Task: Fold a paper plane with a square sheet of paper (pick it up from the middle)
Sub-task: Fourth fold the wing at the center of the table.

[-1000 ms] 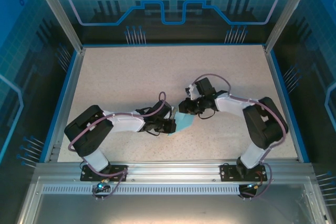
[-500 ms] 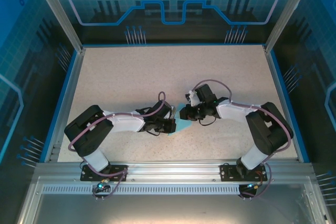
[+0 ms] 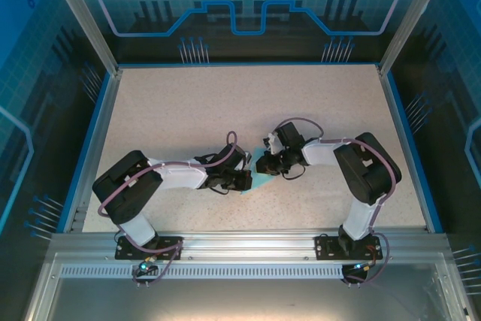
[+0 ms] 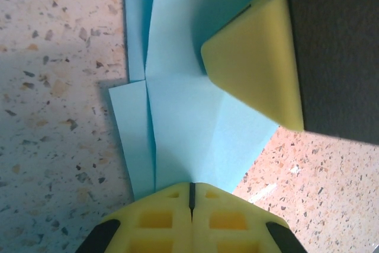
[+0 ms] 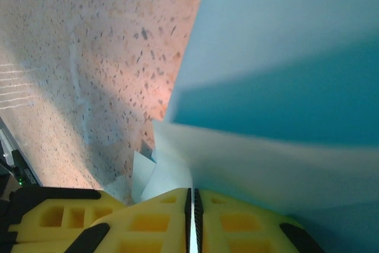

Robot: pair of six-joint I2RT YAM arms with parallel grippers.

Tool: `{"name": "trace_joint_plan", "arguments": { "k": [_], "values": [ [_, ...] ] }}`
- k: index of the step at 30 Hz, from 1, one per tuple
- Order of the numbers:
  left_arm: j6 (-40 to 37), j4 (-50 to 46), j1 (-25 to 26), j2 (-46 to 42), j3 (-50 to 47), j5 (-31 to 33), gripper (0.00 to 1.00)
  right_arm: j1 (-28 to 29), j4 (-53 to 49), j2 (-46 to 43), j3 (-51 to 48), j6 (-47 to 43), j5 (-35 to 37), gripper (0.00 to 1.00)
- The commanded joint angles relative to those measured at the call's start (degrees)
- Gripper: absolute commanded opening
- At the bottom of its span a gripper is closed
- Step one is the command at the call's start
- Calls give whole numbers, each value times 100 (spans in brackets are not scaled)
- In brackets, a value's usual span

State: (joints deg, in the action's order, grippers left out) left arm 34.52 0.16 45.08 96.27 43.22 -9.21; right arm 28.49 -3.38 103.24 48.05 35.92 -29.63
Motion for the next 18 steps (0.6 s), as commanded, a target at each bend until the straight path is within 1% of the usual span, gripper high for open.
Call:
{"name": "trace_joint_plan", "arguments": {
  "k": [1, 4, 7, 11, 18],
  "values": [
    [-41, -645, 20, 362, -308, 354, 0, -240, 36, 184, 196, -153, 194, 15],
    [-16, -588, 19, 373, -426, 372, 0, -364, -69, 238, 200, -203, 219, 16],
    [-11, -581, 19, 365, -519, 393, 0, -507, -109, 345, 429, -252, 235, 16],
    [-33, -582, 18, 343, -595, 389, 0, -690, -72, 544, 578, -295, 57, 17],
    [-42, -569, 18, 305, -674, 387, 0, -964, -161, 691, 845, -381, -42, 18]
  ]
}}
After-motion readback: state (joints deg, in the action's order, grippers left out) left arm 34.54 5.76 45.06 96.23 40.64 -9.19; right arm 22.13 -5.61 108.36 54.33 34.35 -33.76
